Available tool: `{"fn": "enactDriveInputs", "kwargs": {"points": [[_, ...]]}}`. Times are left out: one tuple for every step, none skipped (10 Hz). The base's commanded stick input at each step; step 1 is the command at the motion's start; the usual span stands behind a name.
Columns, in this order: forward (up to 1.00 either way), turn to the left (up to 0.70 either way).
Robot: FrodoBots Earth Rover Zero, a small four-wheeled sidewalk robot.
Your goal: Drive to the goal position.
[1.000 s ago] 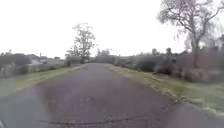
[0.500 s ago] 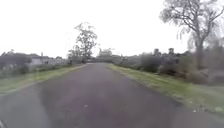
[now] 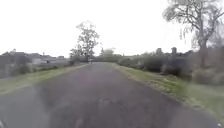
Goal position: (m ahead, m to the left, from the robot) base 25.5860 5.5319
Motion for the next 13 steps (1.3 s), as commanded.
{"fn": "enactDriveInputs", "kwargs": {"points": [[0.7, 0.0], [0.7, 0.0], [0.7, 0.0], [0.7, 0.0], [0.7, 0.0], [0.7, 0.0], [0.7, 0.0], [0.7, 0.0], [0.7, 0.0], [0.7, 0.0], [0.7, 0.0], [0.7, 0.0], [0.7, 0.0]]}}
